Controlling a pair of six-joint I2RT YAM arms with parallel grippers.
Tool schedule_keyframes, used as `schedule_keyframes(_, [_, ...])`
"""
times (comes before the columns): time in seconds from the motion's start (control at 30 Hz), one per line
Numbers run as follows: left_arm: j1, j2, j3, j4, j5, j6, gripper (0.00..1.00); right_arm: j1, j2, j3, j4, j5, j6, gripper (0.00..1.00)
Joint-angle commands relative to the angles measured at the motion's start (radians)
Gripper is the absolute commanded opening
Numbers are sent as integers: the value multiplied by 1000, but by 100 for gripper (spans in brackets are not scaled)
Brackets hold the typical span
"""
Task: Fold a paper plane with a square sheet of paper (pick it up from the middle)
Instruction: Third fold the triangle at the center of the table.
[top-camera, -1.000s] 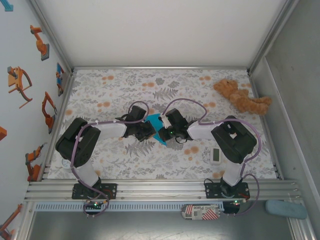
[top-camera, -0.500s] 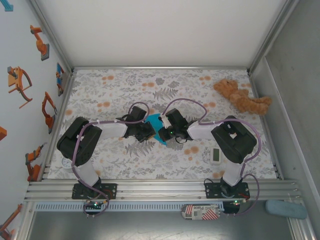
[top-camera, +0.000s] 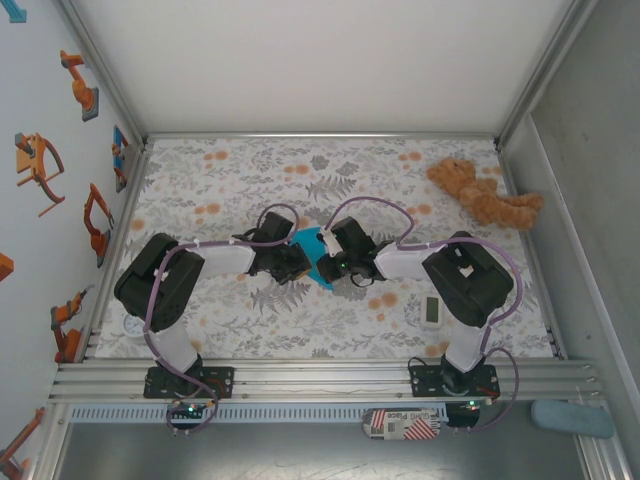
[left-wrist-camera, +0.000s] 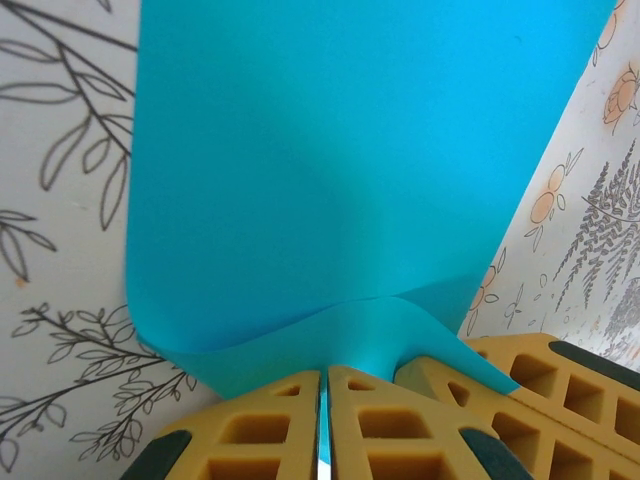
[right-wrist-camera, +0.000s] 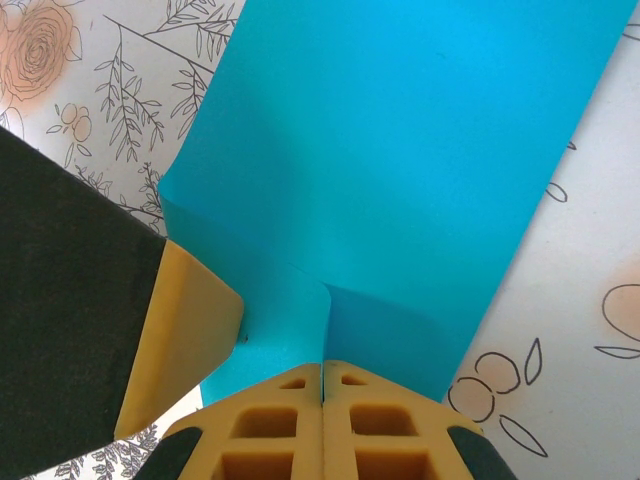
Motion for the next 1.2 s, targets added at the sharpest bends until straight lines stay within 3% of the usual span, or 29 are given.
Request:
schedule_keyframes(0.0, [0, -19, 29, -71, -21, 31, 13, -8, 7, 11, -28, -5, 13, 0])
schedule_keyframes(0.2, [31, -30, 130, -196, -62, 124, 17, -8, -6, 11, -22, -14, 20, 0])
schedule_keyframes(0.7, [112, 194, 390, -368, -80, 271, 17, -8, -28, 5, -13, -14, 33, 0])
schedule_keyframes(1.17, [112, 250, 404, -428, -97, 287, 15, -8, -40, -7, -3, 3, 40, 0])
